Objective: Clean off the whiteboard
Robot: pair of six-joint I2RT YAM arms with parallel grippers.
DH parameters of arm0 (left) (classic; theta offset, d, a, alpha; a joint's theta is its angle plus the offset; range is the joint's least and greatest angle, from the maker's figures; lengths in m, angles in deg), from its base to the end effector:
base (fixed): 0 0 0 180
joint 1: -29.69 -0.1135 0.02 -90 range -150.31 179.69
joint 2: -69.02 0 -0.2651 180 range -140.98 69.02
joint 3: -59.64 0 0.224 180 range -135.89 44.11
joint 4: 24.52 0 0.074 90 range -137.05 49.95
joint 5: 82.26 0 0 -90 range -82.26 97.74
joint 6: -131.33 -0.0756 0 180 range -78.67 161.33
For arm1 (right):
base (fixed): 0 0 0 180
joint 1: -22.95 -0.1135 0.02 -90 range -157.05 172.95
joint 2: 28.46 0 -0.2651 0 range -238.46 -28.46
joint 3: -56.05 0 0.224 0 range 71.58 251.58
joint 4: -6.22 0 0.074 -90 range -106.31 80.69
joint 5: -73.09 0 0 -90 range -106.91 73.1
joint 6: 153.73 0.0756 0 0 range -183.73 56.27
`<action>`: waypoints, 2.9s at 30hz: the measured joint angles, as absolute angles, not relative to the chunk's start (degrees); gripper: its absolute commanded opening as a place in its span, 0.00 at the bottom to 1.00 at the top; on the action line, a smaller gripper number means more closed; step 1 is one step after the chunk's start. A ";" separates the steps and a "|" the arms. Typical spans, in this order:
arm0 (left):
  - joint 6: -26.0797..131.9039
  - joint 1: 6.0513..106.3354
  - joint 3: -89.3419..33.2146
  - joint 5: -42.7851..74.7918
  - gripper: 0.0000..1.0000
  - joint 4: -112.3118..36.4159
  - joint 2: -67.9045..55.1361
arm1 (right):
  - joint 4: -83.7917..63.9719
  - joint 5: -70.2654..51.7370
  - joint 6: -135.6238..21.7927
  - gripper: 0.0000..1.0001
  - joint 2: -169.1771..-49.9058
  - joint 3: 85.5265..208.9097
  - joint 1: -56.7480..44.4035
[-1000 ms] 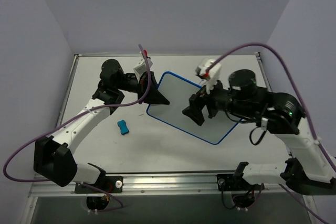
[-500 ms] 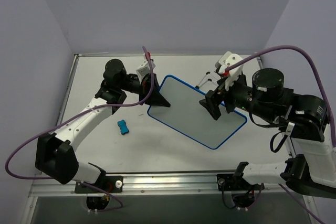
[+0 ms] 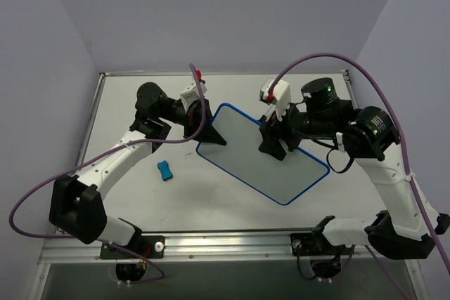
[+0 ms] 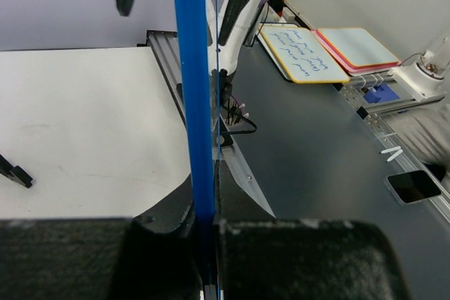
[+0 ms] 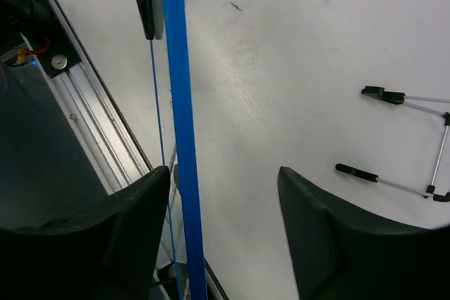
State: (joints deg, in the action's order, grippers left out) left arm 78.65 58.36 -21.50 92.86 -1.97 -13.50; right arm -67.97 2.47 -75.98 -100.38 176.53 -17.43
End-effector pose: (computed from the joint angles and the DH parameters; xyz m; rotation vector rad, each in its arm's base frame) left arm 0.2134 -0.2025 0.4000 1.3926 1.2127 -1.7282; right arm 0.1490 0.1597 0.4706 -1.1009 1.7315 0.6500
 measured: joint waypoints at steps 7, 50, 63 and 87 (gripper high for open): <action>80.20 58.34 -19.18 94.13 0.02 3.32 -13.80 | -67.92 10.82 -76.99 0.46 -100.38 176.75 -17.19; 57.10 45.31 -33.39 39.12 0.94 -62.09 -5.46 | -55.73 4.15 -78.12 0.00 -113.21 172.81 4.41; 52.23 54.49 -11.49 30.31 0.94 -71.06 25.17 | -53.61 16.26 -82.19 0.00 -129.47 184.22 18.03; 48.67 57.40 -4.87 26.70 0.94 -74.07 30.35 | -59.62 17.77 -86.91 0.00 -139.55 188.77 22.11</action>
